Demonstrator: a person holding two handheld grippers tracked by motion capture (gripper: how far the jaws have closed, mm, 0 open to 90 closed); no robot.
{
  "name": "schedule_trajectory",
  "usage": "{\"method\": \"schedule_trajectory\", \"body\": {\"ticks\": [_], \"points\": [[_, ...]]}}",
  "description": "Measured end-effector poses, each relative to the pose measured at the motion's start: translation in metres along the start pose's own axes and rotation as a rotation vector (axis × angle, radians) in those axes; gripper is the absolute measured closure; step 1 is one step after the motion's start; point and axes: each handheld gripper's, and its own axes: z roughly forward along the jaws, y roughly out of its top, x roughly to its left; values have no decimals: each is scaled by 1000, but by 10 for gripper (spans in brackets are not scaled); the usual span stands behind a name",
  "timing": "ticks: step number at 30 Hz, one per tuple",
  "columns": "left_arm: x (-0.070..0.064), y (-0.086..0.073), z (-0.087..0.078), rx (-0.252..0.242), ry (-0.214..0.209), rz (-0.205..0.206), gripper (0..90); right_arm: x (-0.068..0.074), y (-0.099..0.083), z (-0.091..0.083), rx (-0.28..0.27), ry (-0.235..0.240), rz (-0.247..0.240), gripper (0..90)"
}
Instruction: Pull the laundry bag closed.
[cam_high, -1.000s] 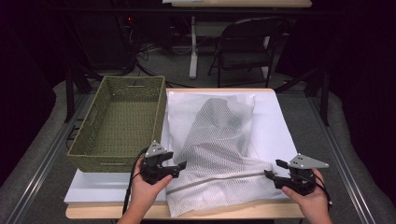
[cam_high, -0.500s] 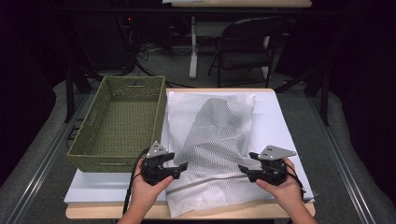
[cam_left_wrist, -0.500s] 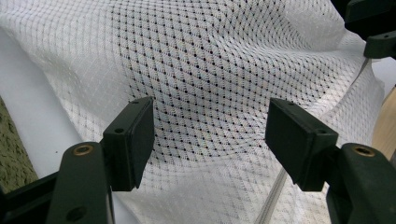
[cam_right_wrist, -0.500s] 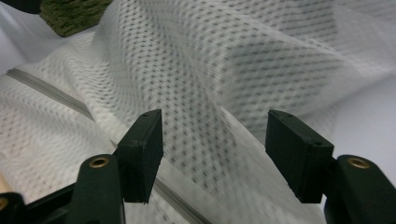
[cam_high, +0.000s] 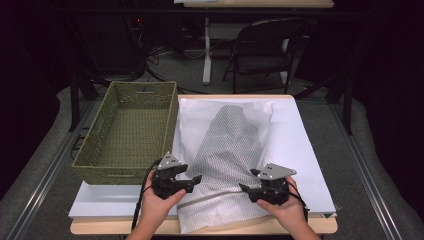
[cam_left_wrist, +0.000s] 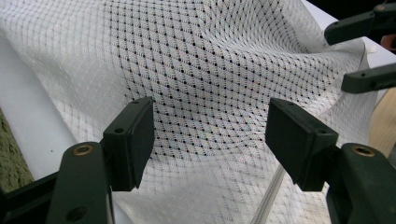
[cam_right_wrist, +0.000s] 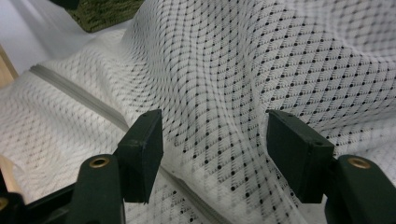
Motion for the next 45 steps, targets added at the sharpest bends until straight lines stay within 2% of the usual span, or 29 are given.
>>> {"method": "schedule_trajectory", "body": {"ticks": [3, 7, 21, 25, 45], "points": [[0, -1, 1, 2, -5, -3, 332, 4, -6, 2, 0, -3, -37, 368], [0, -1, 3, 15, -2, 9, 332, 5, -11, 2, -1, 25, -4, 385], [-3, -4, 9, 26, -4, 8, 332, 11, -18, 10, 20, 61, -26, 385], [-4, -4, 10, 35, -9, 14, 332, 13, -18, 11, 18, 66, -39, 385], [-5, -6, 13, 50, -5, 15, 332, 11, -18, 10, 8, 75, -27, 385]]}}
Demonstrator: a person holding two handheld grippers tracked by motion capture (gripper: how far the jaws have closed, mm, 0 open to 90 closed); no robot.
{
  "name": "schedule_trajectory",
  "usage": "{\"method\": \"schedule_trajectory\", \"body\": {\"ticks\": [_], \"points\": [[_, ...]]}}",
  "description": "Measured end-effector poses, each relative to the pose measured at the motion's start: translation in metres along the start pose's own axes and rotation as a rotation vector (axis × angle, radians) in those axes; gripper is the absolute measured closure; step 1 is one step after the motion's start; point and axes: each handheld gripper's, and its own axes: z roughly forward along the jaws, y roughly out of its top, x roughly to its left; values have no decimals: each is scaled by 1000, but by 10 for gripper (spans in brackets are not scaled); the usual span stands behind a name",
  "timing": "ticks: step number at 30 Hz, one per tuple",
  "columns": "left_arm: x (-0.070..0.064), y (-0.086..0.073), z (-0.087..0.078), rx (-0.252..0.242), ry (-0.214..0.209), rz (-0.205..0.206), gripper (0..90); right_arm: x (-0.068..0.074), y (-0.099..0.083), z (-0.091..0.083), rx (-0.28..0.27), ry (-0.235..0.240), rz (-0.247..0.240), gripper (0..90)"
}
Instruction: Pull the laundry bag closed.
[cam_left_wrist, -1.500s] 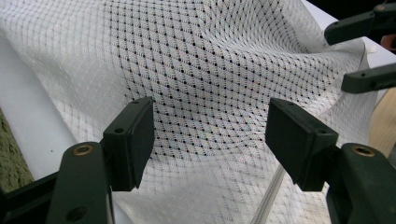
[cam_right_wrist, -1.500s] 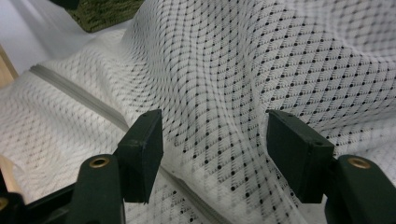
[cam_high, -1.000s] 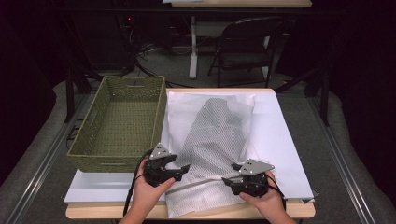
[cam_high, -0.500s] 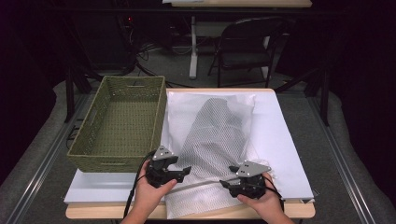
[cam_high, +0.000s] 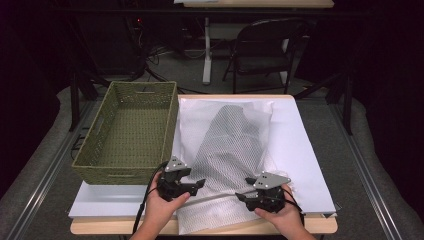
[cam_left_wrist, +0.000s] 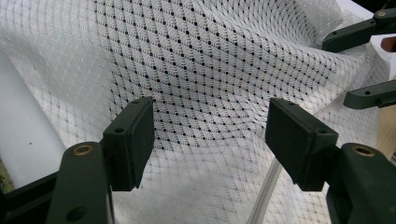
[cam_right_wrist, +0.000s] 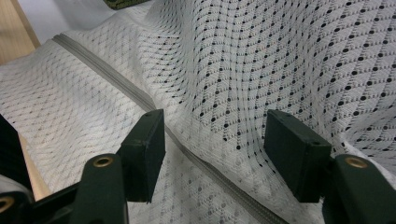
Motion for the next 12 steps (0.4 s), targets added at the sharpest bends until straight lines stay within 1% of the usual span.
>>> {"method": "schedule_trajectory", "body": {"ticks": [12], "points": [[0, 0, 1, -2, 1, -7, 332, -1, 0, -1, -1, -2, 1, 385]]}}
